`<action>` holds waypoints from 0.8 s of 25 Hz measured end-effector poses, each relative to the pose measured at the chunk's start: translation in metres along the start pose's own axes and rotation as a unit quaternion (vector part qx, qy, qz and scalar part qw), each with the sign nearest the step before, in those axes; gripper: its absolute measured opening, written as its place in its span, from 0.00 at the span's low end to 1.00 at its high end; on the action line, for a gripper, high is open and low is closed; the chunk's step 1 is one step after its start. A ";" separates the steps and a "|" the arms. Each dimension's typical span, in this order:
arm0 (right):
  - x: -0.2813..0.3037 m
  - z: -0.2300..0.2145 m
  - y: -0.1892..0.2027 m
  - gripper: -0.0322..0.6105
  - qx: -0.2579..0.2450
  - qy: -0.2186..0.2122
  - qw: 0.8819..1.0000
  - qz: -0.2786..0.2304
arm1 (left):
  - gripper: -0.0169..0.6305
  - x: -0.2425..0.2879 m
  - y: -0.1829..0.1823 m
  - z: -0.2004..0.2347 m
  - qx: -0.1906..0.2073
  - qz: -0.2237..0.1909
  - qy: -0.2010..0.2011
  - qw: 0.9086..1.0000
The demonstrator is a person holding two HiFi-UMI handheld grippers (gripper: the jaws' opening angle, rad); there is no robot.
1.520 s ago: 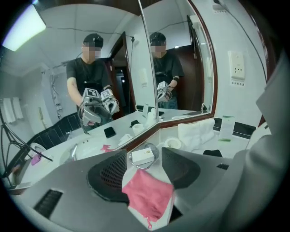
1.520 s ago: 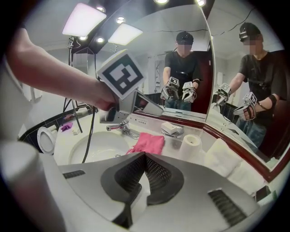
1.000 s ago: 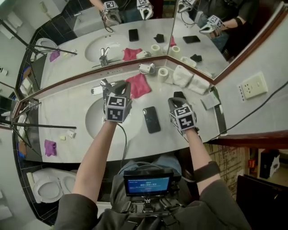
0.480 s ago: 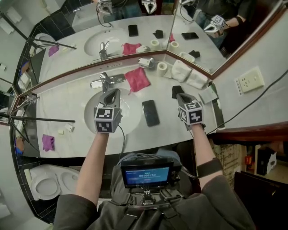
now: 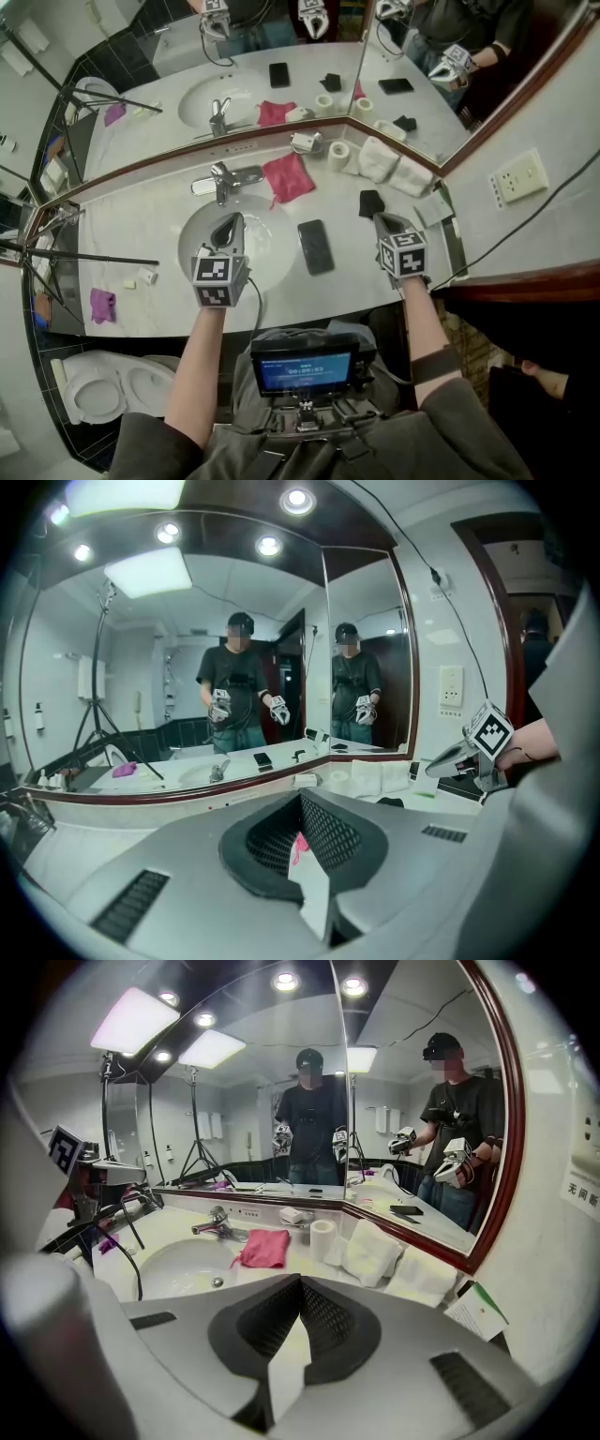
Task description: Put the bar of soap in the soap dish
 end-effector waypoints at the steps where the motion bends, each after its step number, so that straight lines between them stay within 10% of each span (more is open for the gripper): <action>1: 0.000 0.001 0.001 0.08 0.001 0.000 1.000 0.000 | 0.03 -0.001 0.000 0.001 0.002 -0.001 -0.001 1.000; 20: -0.016 0.046 0.016 0.08 0.034 0.024 0.999 -0.021 | 0.03 -0.021 0.013 0.013 0.031 -0.009 0.049 0.998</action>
Point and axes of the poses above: the fingertips, and each gripper's own axes: x forward along the fingers, z to its left, y out of its underside, the point moved 1 cm from there along -x, backward along the fingers, and after that the axes turned 9 degrees about -y, right-handed, at the moved point
